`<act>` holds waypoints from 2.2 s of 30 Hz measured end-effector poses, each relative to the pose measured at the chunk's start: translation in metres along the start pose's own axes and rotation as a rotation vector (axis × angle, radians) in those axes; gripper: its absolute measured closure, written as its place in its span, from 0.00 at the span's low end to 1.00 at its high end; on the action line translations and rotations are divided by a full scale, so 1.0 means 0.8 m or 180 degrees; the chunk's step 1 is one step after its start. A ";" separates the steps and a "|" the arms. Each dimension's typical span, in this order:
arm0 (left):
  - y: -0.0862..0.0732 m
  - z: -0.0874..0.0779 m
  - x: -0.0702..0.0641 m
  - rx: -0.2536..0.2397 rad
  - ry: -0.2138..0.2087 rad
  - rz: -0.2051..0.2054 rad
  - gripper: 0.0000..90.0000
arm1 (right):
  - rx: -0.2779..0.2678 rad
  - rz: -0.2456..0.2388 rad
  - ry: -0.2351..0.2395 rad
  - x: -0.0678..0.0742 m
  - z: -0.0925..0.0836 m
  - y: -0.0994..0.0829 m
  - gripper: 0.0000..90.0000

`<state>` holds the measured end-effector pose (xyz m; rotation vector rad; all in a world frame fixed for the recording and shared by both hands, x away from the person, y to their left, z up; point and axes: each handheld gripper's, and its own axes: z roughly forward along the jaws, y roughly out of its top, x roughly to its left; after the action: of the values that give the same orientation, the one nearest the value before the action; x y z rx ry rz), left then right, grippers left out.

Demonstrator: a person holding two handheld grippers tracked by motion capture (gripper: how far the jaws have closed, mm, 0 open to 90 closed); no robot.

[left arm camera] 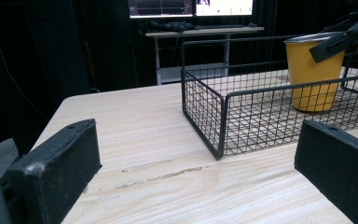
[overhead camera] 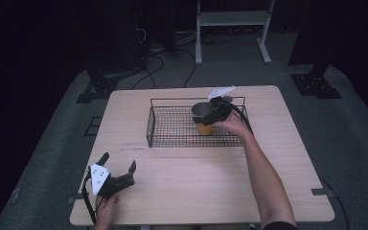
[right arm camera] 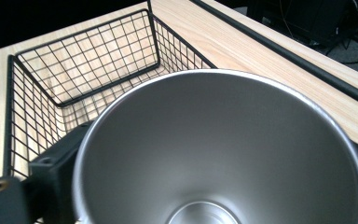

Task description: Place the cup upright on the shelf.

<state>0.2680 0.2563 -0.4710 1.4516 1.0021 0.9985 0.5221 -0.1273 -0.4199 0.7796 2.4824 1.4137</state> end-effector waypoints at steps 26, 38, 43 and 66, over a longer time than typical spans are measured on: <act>0.000 0.001 -0.001 0.0005 0.0012 0.0011 0.00 | -0.0173 -0.0021 -0.0026 0.004 -0.017 0.003 0.01; 0.000 0.001 -0.002 0.0007 0.0010 0.0020 0.00 | -0.0437 0.0014 -0.0021 0.008 -0.043 0.015 0.00; 0.000 0.001 -0.001 0.0005 0.0000 0.0019 0.00 | -0.0459 -0.0021 -0.0022 0.012 -0.057 0.018 0.00; 0.000 0.001 -0.002 0.0006 0.0007 0.0029 0.00 | -0.0487 -0.0040 0.0078 0.026 -0.101 0.010 0.00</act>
<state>0.2681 0.2549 -0.4711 1.4581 0.9991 1.0059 0.4748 -0.1732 -0.3686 0.7188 2.3577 1.5952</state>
